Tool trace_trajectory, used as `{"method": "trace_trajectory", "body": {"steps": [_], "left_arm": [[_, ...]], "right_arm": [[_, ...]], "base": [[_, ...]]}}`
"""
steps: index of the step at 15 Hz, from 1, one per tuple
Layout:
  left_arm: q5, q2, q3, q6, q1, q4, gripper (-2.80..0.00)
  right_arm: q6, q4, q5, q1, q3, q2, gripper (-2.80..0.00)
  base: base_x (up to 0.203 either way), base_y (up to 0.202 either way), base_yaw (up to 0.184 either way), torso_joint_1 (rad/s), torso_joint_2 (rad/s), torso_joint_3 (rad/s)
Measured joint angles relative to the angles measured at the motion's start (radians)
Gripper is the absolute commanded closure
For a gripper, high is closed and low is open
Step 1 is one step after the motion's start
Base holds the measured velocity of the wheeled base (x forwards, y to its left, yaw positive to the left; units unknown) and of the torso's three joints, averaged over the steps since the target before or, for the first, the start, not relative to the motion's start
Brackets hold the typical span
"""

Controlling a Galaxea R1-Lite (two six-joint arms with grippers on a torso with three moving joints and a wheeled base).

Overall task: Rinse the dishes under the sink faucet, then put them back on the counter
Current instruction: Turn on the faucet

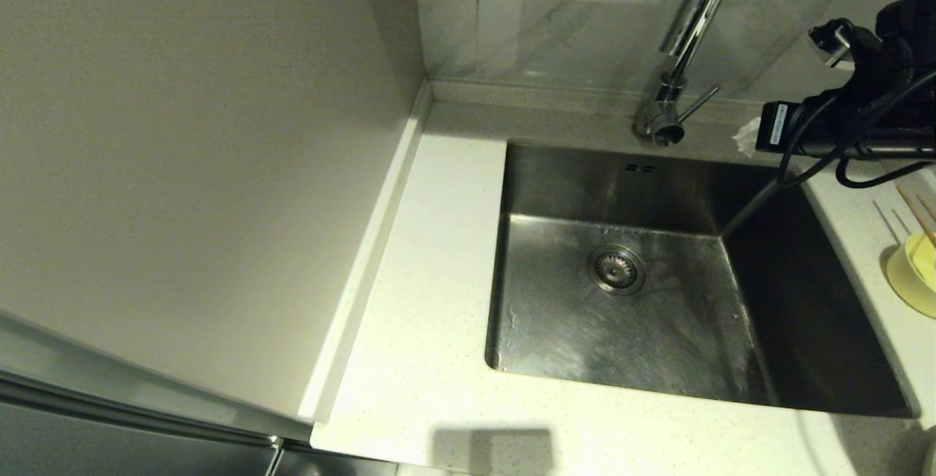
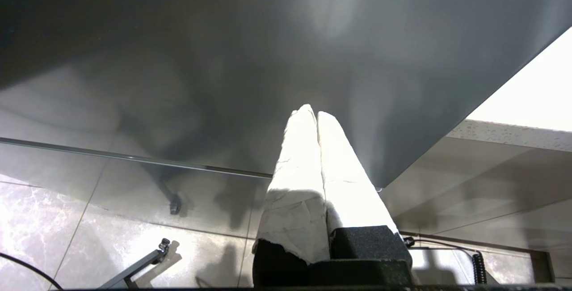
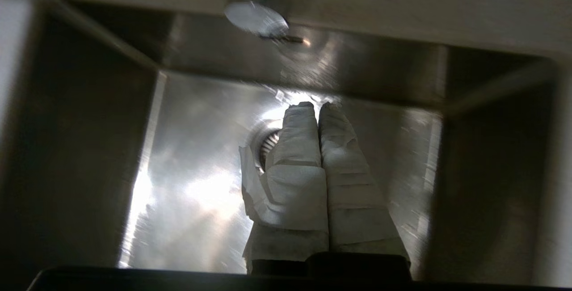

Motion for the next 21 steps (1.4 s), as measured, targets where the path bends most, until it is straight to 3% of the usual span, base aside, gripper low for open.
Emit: {"method": "trace_trajectory", "body": {"steps": [3,5,11,15,21], "left_arm": [[0.000,0.000,0.000,0.001,0.000,0.000,0.00],[0.000,0.000,0.000,0.001,0.000,0.000,0.00],[0.000,0.000,0.000,0.001,0.000,0.000,0.00],[0.000,0.000,0.000,0.001,0.000,0.000,0.00],[0.000,0.000,0.000,0.001,0.000,0.000,0.00]], "right_arm": [[0.112,-0.214,0.126,-0.031,-0.020,0.073,0.00],[0.139,-0.319,0.156,-0.059,-0.057,0.110,0.00],[0.162,-0.337,0.194,-0.091,-0.226,0.209,0.00],[0.194,-0.339,0.269,-0.091,-0.330,0.282,0.00],[0.205,-0.428,0.346,-0.089,-0.365,0.350,0.00]], "base": [[0.000,0.000,0.000,0.000,0.00,0.000],[0.000,0.000,0.000,0.000,0.00,0.000],[0.000,0.000,0.000,0.000,0.00,0.000],[0.000,0.000,0.000,0.000,0.00,0.000],[0.000,0.000,0.000,0.000,0.00,0.000]]}}
